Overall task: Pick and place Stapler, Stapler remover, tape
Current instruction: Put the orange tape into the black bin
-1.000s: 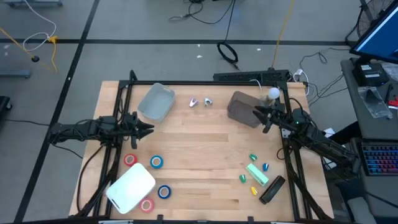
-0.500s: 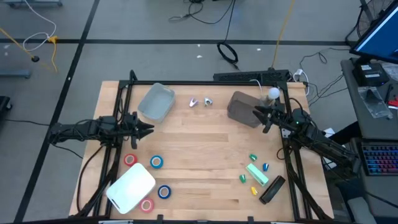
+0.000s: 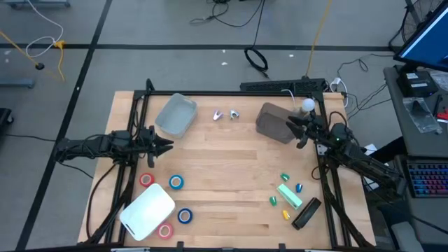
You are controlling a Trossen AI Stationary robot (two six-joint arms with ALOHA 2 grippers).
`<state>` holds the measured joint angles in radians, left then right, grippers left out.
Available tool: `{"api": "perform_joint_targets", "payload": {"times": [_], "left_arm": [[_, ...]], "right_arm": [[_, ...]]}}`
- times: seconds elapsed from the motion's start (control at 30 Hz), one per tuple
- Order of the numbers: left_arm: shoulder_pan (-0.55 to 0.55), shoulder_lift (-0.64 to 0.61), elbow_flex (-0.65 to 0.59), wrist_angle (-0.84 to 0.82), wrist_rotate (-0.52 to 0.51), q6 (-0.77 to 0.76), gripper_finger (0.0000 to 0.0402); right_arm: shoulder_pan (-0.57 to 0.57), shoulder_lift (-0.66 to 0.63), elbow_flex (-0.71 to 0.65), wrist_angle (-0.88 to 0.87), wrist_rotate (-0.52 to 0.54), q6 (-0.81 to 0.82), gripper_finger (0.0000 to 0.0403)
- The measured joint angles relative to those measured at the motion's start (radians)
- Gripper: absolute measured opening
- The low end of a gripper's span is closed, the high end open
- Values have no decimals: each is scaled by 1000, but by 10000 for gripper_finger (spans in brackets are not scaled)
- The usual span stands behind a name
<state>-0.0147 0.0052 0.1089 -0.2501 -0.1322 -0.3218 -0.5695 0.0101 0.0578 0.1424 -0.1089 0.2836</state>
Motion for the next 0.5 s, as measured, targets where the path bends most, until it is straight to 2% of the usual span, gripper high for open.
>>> {"api": "perform_joint_targets", "payload": {"times": [0.33,0.5], "left_arm": [[0,0,0,0,0,0,108],[0,0,0,0,0,0,108]], "right_arm": [[0,0,0,26,1,10,141],[0,0,0,27,2,122,141]]}}
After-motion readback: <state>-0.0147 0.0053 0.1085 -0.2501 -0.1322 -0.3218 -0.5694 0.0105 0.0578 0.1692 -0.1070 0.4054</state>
